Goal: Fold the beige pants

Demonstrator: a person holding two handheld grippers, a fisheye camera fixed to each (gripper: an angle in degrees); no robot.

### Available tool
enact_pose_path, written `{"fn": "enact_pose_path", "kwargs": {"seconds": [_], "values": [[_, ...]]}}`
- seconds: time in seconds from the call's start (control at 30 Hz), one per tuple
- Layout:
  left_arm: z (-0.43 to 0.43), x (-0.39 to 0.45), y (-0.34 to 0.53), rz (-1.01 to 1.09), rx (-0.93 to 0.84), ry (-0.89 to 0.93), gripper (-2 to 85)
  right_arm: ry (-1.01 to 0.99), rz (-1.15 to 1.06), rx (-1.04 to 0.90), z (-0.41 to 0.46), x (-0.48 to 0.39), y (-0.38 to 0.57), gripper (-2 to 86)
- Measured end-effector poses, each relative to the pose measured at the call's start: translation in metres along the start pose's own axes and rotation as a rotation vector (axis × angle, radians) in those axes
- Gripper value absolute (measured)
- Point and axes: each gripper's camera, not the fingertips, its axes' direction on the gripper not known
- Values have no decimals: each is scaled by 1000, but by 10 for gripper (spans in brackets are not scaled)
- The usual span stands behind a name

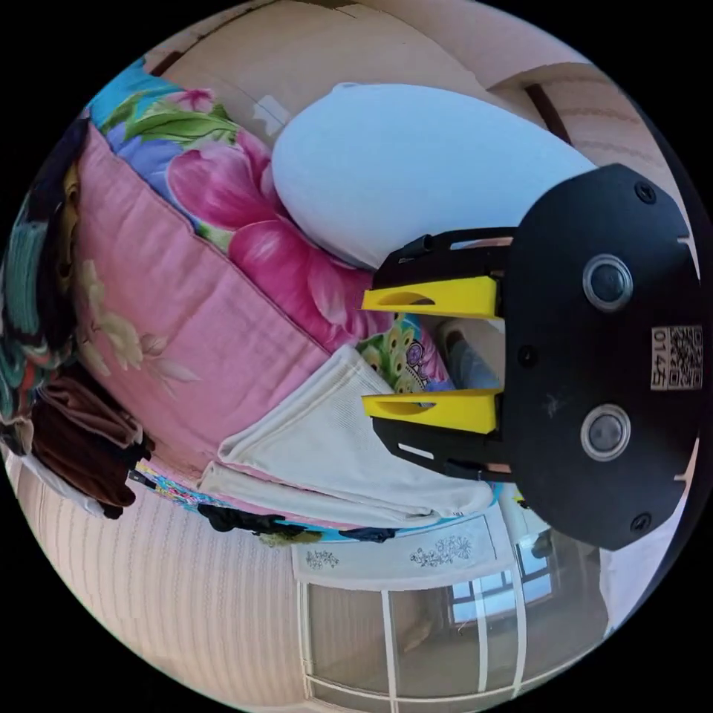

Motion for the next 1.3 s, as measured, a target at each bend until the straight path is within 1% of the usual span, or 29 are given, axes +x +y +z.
{"fn": "enact_pose_path", "kwargs": {"seconds": [0.03, 0.07, 0.13, 0.23, 0.27, 0.37, 0.5, 0.57, 0.6, 0.73, 0.8, 0.83, 0.87, 0.97, 1.1, 1.3], "values": [[2, -3, -2, -9, 7, 3, 72, -60, 12, -20, 3, 5, -2, 116], [5, -6, -4, -19, 12, 1, 75, -81, 5, 0, 1, 7, -4, 108], [10, -9, -7, -28, 11, -3, 78, -96, -7, 47, -2, 8, -6, 101], [24, -18, -14, -64, -9, -39, 88, -97, 34, 26, 5, 14, -14, 87], [29, -24, -17, -115, -3, -41, 96, -90, 52, 6, 9, 16, -18, 78], [37, -26, -23, -172, 63, -6, 112, -106, 90, 13, 9, 20, -22, 67], [55, -16, -39, -150, 62, 39, 121, -150, 96, 21, 2, 25, -23, 47], [69, -11, -50, -135, 36, 49, 107, -195, 77, 29, -6, 26, -23, 37], [73, -10, -53, -124, 20, 58, 99, -203, 71, 29, -8, 26, -23, 35], [87, -1, -74, -53, -83, 105, 5, -292, -27, 41, -27, 13, -30, 25], [84, 8, -82, -2, -97, 116, -4, -299, -110, 72, -39, -3, -34, 22], [78, 16, -86, 43, -81, 131, -6, -275, -193, 99, -47, -20, -37, 21], [70, 24, -91, 74, -59, 168, -8, -243, -280, 128, -55, -39, -40, 21], [56, 45, -108, 130, -22, 263, -10, -245, -409, 174, -67, -81, -56, 20], [63, 91, -135, 236, -12, 277, -10, -292, -454, 173, -66, -122, -97, 19], [120, 190, -190, 388, -34, 247, -7, -187, -436, 140, -34, -190, -180, 22]]}}
